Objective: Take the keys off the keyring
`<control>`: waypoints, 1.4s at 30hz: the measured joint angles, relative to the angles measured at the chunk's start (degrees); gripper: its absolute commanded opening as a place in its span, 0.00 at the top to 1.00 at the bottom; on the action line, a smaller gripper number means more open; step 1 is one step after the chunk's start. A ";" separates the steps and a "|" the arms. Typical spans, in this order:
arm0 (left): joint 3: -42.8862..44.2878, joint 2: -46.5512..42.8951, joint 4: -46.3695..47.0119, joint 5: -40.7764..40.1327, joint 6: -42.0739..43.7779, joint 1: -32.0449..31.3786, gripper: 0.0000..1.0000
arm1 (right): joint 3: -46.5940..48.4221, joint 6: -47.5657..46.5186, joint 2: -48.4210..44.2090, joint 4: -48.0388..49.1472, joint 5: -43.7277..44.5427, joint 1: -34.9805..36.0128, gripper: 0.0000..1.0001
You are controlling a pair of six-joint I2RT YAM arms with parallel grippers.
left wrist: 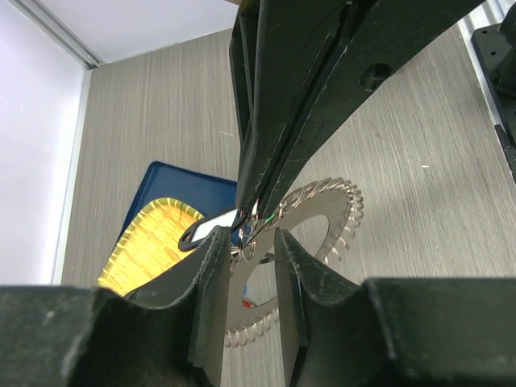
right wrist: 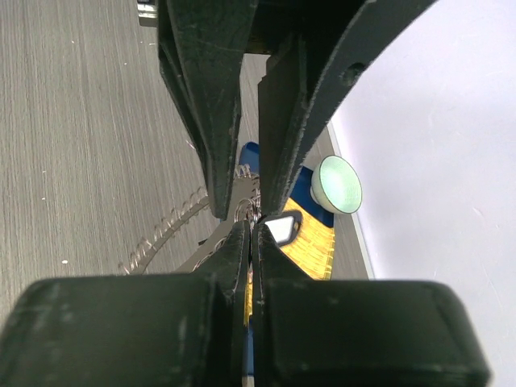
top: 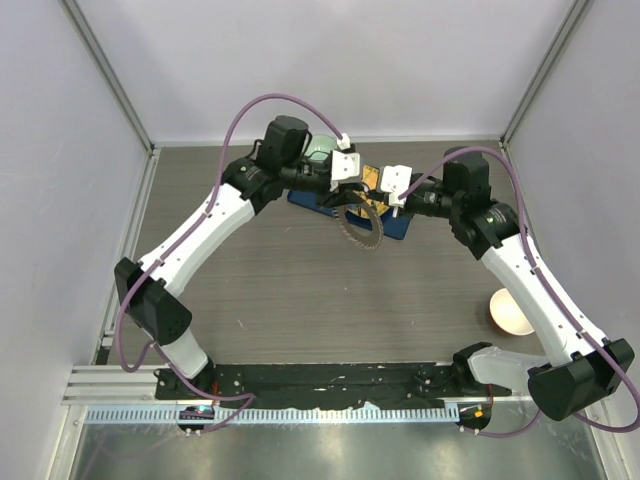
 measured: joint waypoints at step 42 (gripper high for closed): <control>1.20 0.81 -1.44 -1.51 -4.74 0.24 1.00 | -0.48 0.39 -0.44 1.01 -0.04 0.00 0.99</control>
